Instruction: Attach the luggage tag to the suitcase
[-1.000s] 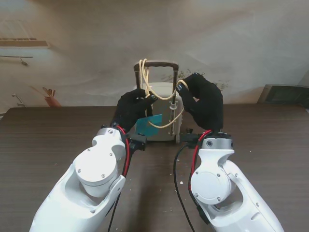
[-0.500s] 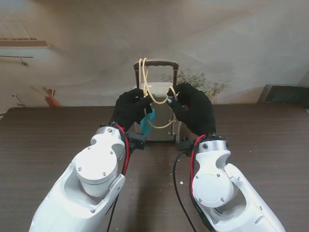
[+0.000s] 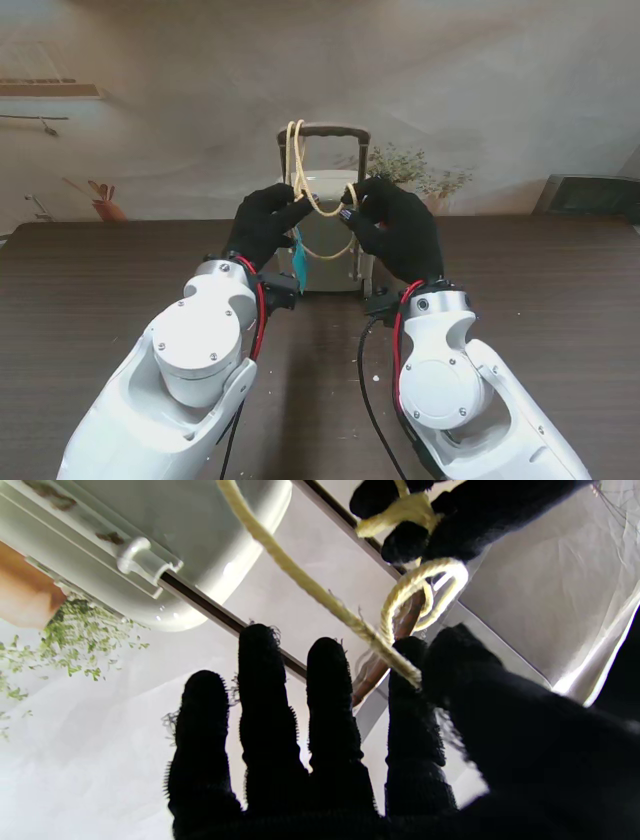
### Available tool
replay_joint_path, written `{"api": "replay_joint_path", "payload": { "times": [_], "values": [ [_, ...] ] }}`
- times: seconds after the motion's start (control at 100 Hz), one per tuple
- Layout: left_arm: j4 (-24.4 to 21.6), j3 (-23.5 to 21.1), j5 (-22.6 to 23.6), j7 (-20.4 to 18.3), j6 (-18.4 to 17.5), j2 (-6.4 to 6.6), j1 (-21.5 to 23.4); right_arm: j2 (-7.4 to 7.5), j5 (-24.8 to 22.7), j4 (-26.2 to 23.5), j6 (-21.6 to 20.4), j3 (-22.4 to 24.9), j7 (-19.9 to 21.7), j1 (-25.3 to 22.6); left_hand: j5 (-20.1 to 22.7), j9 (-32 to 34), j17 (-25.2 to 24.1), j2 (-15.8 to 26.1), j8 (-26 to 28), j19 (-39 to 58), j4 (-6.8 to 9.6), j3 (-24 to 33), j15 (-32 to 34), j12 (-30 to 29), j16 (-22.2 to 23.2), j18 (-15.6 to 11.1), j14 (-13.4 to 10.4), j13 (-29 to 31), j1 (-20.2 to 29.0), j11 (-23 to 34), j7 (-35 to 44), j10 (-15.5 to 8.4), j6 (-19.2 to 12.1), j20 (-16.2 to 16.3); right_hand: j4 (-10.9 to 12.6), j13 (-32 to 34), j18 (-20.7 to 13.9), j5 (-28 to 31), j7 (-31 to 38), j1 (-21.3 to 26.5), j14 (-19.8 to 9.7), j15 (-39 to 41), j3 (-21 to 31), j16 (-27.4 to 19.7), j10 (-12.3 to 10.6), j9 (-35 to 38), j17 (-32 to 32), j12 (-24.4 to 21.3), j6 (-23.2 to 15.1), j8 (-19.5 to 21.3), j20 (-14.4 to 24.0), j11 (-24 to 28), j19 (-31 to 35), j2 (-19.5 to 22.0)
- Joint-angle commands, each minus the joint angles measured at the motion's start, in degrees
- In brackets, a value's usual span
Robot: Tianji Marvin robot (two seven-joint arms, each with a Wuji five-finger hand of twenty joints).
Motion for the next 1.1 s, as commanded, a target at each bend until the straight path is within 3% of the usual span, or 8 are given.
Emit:
{"api": "replay_joint_path", "payload": {
  "times": [0.0, 0.17, 0.25, 0.35, 0.44, 0.62, 0.81, 1.09],
  "values": [
    [-1.10, -0.19, 0.41, -0.99, 0.51, -0.09, 0.23, 0.57, 0.33, -0.85, 0.91, 0.23, 1.89, -0.62, 3.13, 0.02, 1.38, 0.40, -1.30, 1.32, -0.18, 0.26, 1.17, 4.56, 1.09, -7.31, 5.98, -0.22, 1.92, 3.06, 1.05, 0.06, -6.05, 2.32, 0.55, -1.22, -1.41, 0.38, -2.84, -2.09, -0.30, -1.19, 2.87, -0.88, 0.13, -1.42, -0.81, -0.13, -1.90, -1.75, -0.13, -1.18, -0.50, -1.56],
    [-1.63, -0.26, 1.49, -0.66, 1.77, -0.28, 0.61, 1.19, -1.19, -0.92, 1.11, 0.59, 3.53, -0.92, 3.50, -6.17, -6.60, 0.32, -2.56, -0.48, -0.17, 0.25, 0.49, 10.27, 4.19, -9.75, 4.84, -3.63, 1.31, 3.93, 0.13, 1.83, -6.95, 4.86, 7.90, -1.32, -2.06, 1.16, -14.99, -8.11, -1.68, -2.06, 5.53, -0.63, -1.57, -2.55, -0.40, 0.36, -2.11, 3.14, 0.39, -2.29, -0.95, -4.45],
    [-1.85, -0.29, 1.67, -0.40, 1.93, -0.35, 0.78, 1.54, -2.03, -1.03, 1.01, 0.78, 4.45, -1.18, 2.69, -11.17, -13.96, 0.80, -3.37, -2.89, -0.10, -0.34, -3.56, 8.36, 6.58, -11.61, 5.19, -4.87, 1.46, -0.07, 0.32, 3.27, -7.96, 5.92, 7.95, -1.72, -2.35, 0.43, -16.37, -9.17, -2.16, -2.37, 4.16, -0.65, -2.20, -3.28, -0.36, 0.40, -2.15, 4.88, 0.37, -2.41, -1.18, -6.98],
    [-1.82, -0.41, 1.99, -0.31, 2.00, -0.35, 0.89, 1.68, -2.25, -1.01, 0.83, 0.78, 4.91, -1.28, 2.35, -14.36, -14.32, 1.07, -4.97, -8.16, 0.15, -1.17, -16.11, 3.50, 6.50, -9.27, -1.59, -2.93, 1.77, -5.95, 0.55, 3.92, -8.54, -6.90, 7.55, -1.96, -2.56, 0.26, -16.56, -9.86, -2.15, -2.62, 3.73, -0.69, -2.26, -3.62, -0.40, 0.39, -1.95, 4.92, 0.25, -2.53, -1.49, -7.83],
    [-1.96, -0.39, 2.35, -0.31, 1.96, -0.28, 1.12, 1.72, -2.13, -1.11, 0.97, 0.76, 5.14, -1.38, 2.47, -15.94, -14.35, 1.26, -6.13, -25.01, 0.29, -1.66, -30.63, -2.23, -1.64, -5.93, -9.23, -1.34, 1.74, -11.73, -0.01, 3.56, -9.00, -15.92, 7.44, -1.96, -2.68, 0.36, -16.65, -10.11, -2.12, -2.65, 3.65, -0.64, -2.18, -3.61, -0.48, 0.40, -1.89, 4.94, 0.15, -2.56, -1.81, -7.61],
    [-2.20, -0.27, 2.58, -0.37, 1.60, -0.18, 1.58, 1.85, -2.07, -1.44, 0.99, 1.11, 5.57, -1.85, 2.86, -16.44, -17.28, 1.26, -8.27, -59.34, 0.44, -2.09, -47.49, -13.15, -19.90, -4.68, -16.72, -1.23, 1.60, -20.14, -1.14, 2.70, -9.52, 5.39, 7.37, -2.28, -2.69, 0.53, -16.83, -10.49, -1.98, -2.81, 3.33, -0.58, -2.11, -3.69, -0.79, 0.40, -1.83, 4.96, 0.01, -2.69, -2.40, -7.08],
    [-2.89, -0.06, 3.93, -0.18, 0.76, 0.04, 2.52, 2.18, -2.13, -1.97, 1.31, 1.78, 6.81, -2.42, 3.23, -16.22, -16.21, 1.17, -10.12, -63.22, 0.56, -2.38, -50.31, -15.27, -22.72, -4.60, -17.60, -1.16, 1.41, -22.07, -2.59, 2.17, -10.28, 2.38, 7.10, -3.74, -2.76, -1.77, -18.51, -11.54, -1.80, -3.56, 2.17, -0.67, -1.90, -5.41, -2.12, 0.21, -0.27, 4.37, -0.21, -3.51, -3.73, -7.03],
    [-3.41, 0.01, 9.14, 0.78, 0.11, 0.33, 3.70, 3.39, -2.83, -2.82, 2.24, 2.95, 11.75, -3.11, 4.55, -17.87, -16.53, 1.06, -13.83, -61.99, 0.61, -2.40, -50.08, -13.49, -22.32, -5.71, -17.68, -1.36, 1.36, -20.46, -6.26, 1.85, -10.14, 3.99, 6.02, -11.15, -3.77, -13.94, -26.42, -15.83, -1.87, -7.85, -3.69, -0.99, -0.20, -17.19, -6.58, -5.67, 14.29, -4.45, 0.63, -11.95, -9.49, -6.99]
  ]
}}
